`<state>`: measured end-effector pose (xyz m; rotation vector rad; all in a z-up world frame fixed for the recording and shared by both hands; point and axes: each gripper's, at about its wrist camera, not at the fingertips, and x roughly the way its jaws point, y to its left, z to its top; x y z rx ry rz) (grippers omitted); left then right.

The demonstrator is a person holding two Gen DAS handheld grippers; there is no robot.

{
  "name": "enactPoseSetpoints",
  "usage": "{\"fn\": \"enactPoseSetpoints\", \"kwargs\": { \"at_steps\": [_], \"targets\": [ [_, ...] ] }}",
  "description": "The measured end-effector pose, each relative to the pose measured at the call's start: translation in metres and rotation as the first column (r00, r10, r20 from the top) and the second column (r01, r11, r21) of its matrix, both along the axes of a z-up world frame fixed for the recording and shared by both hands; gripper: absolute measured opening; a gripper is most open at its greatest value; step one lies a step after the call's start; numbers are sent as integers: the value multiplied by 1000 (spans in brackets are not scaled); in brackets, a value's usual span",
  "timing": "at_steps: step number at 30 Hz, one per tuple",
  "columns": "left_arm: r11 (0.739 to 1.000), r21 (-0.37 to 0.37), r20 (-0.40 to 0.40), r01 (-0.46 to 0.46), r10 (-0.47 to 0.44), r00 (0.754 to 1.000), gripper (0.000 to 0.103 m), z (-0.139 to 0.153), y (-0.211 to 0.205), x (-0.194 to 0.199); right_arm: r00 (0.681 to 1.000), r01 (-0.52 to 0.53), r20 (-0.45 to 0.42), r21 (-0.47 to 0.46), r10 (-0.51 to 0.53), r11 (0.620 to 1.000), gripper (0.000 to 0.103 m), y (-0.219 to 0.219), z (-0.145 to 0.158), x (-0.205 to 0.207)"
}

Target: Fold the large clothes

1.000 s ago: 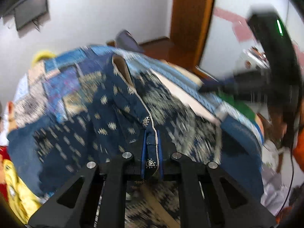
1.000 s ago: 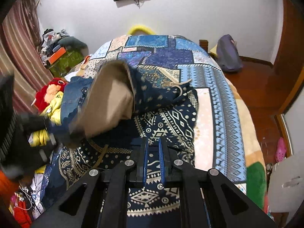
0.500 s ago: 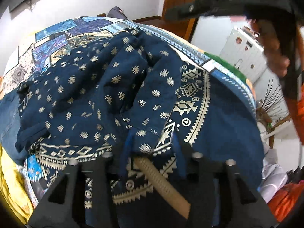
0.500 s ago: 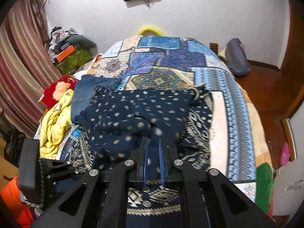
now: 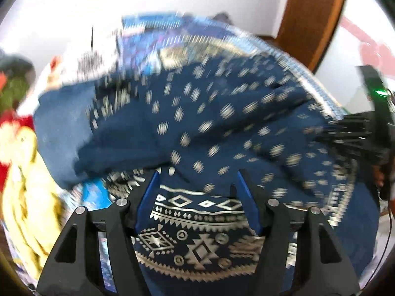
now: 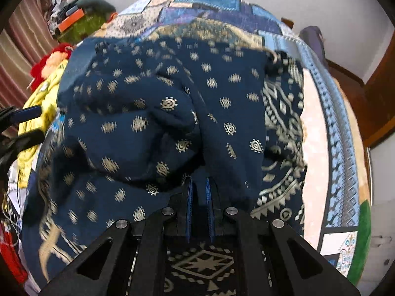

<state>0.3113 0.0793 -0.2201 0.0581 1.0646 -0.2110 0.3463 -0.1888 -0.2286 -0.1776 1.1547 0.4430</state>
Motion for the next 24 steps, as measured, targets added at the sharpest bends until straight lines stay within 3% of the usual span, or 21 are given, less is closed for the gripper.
{"fn": "enactPoseSetpoints", "kwargs": {
  "at_steps": [3, 6, 8, 15, 16, 17, 19, 22, 24],
  "targets": [
    [999, -23, -78, -38, 36, 996, 66, -39, 11, 12, 999, -27, 27, -26, 27, 999, 7, -5, 0, -8],
    [994, -67, -66, -91, 86, 994, 82, -48, 23, 12, 996, -51, 76, -69, 56, 996, 7, -11, 0, -18],
    [991, -93, -65, -97, 91, 994, 83, -50, 28, 12, 992, -57, 108, -88, 66, 994, 7, -16, 0, -24],
    [995, -48, -38, -88, 86, 996, 83, -49, 22, 6, 989, -4, 146, -115, 21, 993, 7, -34, 3, -34],
    [995, -47, -38, -89, 88, 995, 85, -50, 22, 7, 987, 16, 159, -139, 6, 990, 20, -37, 2, -36],
    [995, -44, -37, -93, 92, 995, 85, -50, 23, 6, 981, 57, 191, -177, -23, 983, 59, -41, 3, -37],
    [994, -45, -37, -102, 100, 994, 86, -51, 23, 6, 959, 181, 261, -263, -111, 948, 101, -57, 5, -38],
    [994, -35, -23, -107, 107, 994, 85, -47, 23, 1, 970, 221, 137, -178, -198, 959, 102, -89, 4, -36],
    [995, -16, -9, -101, 101, 995, 84, -43, 20, -7, 964, 254, 112, -126, -240, 959, 102, -103, 11, -38]
  ]
}}
